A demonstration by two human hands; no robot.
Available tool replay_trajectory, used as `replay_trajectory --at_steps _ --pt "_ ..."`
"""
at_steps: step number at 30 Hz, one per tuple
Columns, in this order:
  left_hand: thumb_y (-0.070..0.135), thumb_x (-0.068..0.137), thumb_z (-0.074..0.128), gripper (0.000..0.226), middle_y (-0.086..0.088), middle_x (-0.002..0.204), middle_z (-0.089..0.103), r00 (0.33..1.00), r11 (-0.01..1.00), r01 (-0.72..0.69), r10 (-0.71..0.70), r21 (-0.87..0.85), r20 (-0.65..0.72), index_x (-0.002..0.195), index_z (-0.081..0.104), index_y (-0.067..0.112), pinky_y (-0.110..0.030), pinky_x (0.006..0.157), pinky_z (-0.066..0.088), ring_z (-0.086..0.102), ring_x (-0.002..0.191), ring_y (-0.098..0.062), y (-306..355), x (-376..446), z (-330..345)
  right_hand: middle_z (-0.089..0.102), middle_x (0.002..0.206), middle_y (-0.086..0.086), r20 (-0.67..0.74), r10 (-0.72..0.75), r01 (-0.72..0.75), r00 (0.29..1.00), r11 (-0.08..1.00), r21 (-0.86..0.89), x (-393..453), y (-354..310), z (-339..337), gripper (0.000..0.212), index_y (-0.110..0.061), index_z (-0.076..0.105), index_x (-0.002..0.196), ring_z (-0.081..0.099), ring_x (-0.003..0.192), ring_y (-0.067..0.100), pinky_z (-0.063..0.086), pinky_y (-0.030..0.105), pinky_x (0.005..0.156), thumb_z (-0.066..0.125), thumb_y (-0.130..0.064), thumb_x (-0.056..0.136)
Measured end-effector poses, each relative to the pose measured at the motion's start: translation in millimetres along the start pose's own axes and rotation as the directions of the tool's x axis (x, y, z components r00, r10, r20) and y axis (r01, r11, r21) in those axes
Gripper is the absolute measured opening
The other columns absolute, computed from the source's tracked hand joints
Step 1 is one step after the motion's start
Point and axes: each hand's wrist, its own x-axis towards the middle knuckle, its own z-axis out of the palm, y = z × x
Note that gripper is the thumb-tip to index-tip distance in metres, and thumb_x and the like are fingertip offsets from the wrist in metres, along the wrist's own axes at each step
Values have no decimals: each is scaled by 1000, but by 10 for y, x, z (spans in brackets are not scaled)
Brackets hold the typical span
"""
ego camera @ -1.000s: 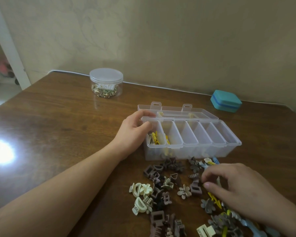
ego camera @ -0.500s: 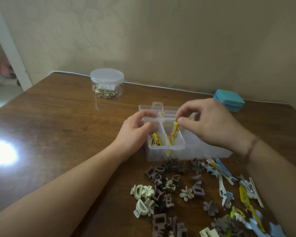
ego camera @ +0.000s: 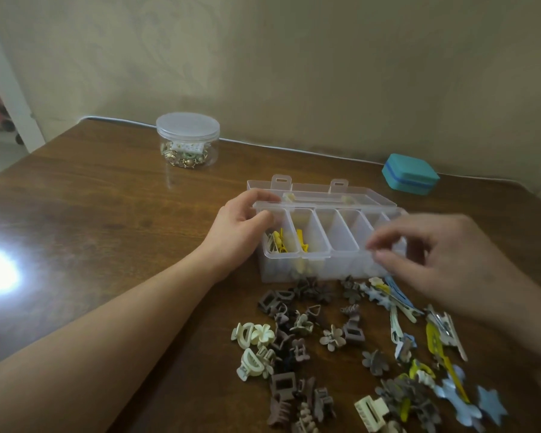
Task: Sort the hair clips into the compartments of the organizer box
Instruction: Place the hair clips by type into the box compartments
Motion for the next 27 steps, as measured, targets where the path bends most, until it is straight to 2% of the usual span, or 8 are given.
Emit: replay_trajectory --at_steps 1,4,7,11,14,17,23,27 --pt "44 62 59 52 -8 98 77 1000 1000 2 -2 -1 -2 112 67 31 -56 95 55 73 96 -25 -4 2 0 54 65 -28 57 11 -9 998 999 -32 -121 7 12 18 -49 58 86 58 74 -10 41 12 43 59 -34 77" --pt "41 64 61 48 -8 97 77 1000 1000 3 -3 2 -8 110 68 32 -56 94 55 73 96 -25 -3 10 -2 59 81 -35 184 71 -44 980 988 -147 -410 105 78 12 -50 63 88 52 79 -21 34 6 56 61 -41 79" --pt "33 70 60 39 -8 95 77 1000 1000 -4 4 7 -20 108 68 32 -56 93 56 73 92 -24 -5 13 -1 59 87 -36 225 133 -68 965 959 -275 -551 194 148 12 -49 64 92 51 60 -17 33 7 51 57 -53 83" --pt "29 72 58 38 -7 92 78 1000 1000 -10 10 2 -26 108 68 31 -53 91 57 73 88 -22 0 5 -2 59 78 -32 159 192 -132 969 936 -325 -537 211 288 28 -48 64 87 49 60 -12 34 12 51 42 -64 81" --pt "27 74 58 38 -6 93 78 1000 1000 -7 7 2 -17 110 68 30 -49 91 58 73 90 -20 1 -2 -8 59 80 -29 82 216 -171 973 912 -372 -528 197 380 20 -47 62 88 57 69 0 46 19 57 46 -60 85" --pt "28 73 57 38 -5 93 77 1000 1000 -6 6 1 -15 110 67 29 -46 91 58 73 89 -18 2 2 -6 60 79 -28 58 278 -236 959 893 -384 -534 163 366 15 -49 58 97 54 70 -1 43 16 59 50 -57 87" --pt "28 72 57 39 -5 91 78 1000 1000 -3 3 4 -20 110 67 30 -48 92 58 74 90 -18 15 -7 -5 64 78 -32 173 376 -332 910 913 -239 -556 169 195 6 -51 56 83 56 57 -7 37 13 49 62 -50 83" --pt "28 73 56 41 -4 91 78 1000 1000 -1 2 12 -20 112 67 29 -50 93 57 74 91 -18 17 -2 -4 69 77 -21 276 302 -341 912 934 104 -433 200 -145 23 -50 64 86 58 54 -1 47 15 52 76 -32 77"
